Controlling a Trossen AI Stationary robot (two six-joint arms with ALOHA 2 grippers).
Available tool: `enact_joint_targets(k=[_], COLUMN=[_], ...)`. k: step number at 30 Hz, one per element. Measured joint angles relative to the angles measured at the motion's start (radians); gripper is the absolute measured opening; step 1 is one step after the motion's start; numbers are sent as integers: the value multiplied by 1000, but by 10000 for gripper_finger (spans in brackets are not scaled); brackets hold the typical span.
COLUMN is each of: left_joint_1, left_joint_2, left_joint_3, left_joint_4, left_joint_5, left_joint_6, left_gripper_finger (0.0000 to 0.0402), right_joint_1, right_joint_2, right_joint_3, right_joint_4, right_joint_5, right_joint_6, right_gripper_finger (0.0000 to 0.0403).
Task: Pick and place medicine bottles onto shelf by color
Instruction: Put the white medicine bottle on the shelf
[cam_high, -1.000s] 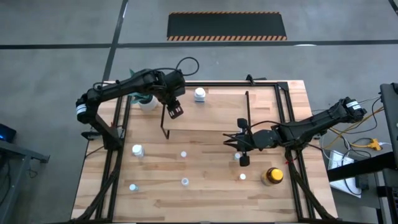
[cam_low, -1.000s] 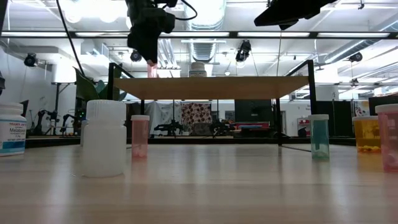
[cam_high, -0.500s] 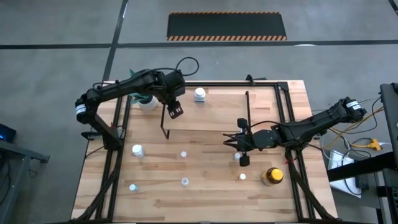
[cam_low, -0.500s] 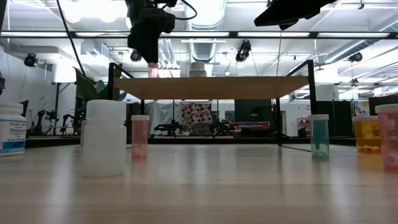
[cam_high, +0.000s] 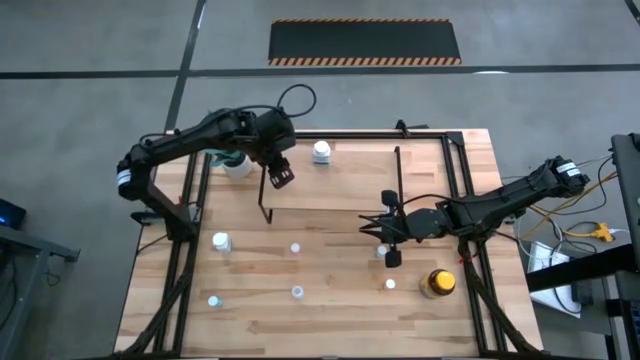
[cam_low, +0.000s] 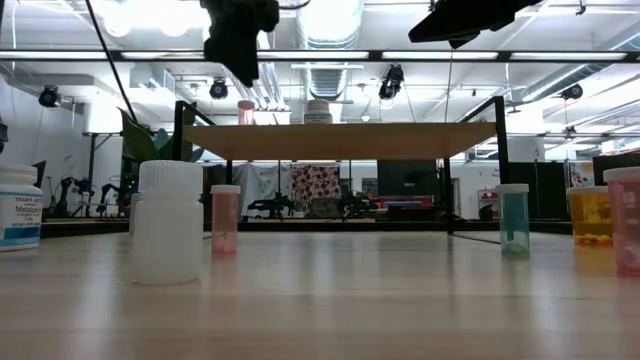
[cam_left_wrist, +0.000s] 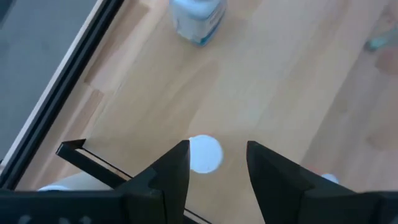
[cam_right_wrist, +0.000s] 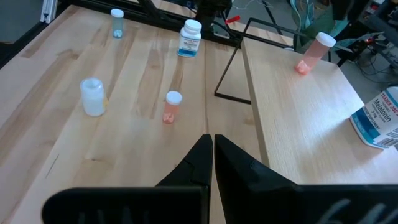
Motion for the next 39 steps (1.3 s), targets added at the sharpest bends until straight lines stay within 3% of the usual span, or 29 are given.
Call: enact_joint_targets(k=[10,18,23,30,39], left_joint_1=[-106,-296,-426,-596,-738], left_joint_2=[-63,-105,-116,-123,-160], left_joint_3=[31,-10,-69,-189,-436], left_joint_4=[6,5,-55,-229,-228], left_joint_5=[3,0,-2,-6,-5], left_joint_6=[-122,-300,-482,-881,-1248], left_gripper_finger=[142,142,142,142,142], right_joint_1=[0,0,0,0,0], right_joint_2=[1,2,2,2,2], right_joint_3=[0,-16,-25,-26,-44], right_joint_4=[0,1,0,0,0], right_joint_5=[0,0,-39,-79,-147], right_joint_6=[-13,-2,-3,-10,-24], right_gripper_finger=[9,9,9,9,9])
